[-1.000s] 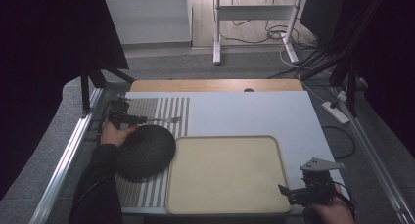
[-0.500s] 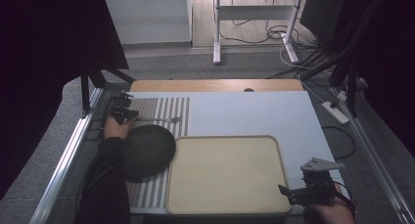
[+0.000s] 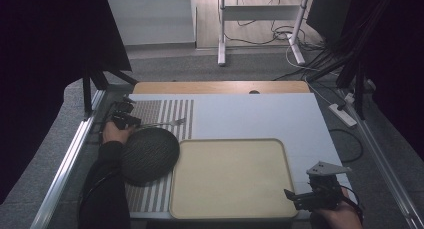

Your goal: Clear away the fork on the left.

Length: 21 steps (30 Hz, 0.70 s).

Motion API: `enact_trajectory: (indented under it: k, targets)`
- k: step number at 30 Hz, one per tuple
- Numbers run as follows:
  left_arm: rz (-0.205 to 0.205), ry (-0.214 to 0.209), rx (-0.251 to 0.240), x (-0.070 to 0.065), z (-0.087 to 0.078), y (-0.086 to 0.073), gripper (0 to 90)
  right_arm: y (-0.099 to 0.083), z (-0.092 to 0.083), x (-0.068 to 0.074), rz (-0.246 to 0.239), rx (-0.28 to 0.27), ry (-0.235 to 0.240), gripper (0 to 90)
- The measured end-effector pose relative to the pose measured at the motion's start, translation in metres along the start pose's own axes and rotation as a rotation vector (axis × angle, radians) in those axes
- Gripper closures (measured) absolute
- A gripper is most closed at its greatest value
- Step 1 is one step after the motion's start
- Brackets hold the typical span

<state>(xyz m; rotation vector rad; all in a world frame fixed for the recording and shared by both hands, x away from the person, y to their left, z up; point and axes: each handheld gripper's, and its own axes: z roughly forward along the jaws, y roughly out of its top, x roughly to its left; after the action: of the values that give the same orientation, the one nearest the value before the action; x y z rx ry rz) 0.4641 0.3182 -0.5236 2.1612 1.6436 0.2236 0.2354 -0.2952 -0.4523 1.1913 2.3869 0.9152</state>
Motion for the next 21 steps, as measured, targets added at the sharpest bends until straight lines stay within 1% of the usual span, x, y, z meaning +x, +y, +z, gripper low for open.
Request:
enact_trajectory:
  k: [1,2,4,8,12,16,19,21]
  targets:
    - [0.0,0.0,0.0,0.0,0.0,0.0,89.1,0.0,0.0,0.0,0.0,0.0,0.0,0.0]
    - [0.01,0.005,0.01,-0.001,-0.001,-0.001,89.1,0.0,0.0,0.0,0.0,0.001,0.0,0.0]
    - [0.012,-0.02,0.024,-0.002,-0.002,-0.001,89.1,0.0,0.0,0.0,-0.001,0.001,-0.001,0.0]
    - [0.038,-0.034,0.057,-0.005,-0.004,-0.003,89.1,0.0,0.0,0.0,-0.002,0.0,0.0,0.0]
    - [0.057,-0.033,0.088,-0.009,-0.007,-0.005,89.2,0.0,0.0,0.0,-0.006,0.001,0.002,0.0]
    - [0.061,-0.035,0.096,-0.011,-0.008,-0.007,89.2,0.0,0.0,0.001,-0.012,0.003,0.005,0.0]
    - [0.059,-0.038,0.095,-0.01,-0.008,-0.007,89.1,0.0,0.0,0.001,-0.016,0.005,0.005,0.0]
    - [0.053,-0.047,0.088,-0.009,-0.008,-0.007,88.9,0.0,0.0,0.001,-0.016,0.005,0.005,0.0]
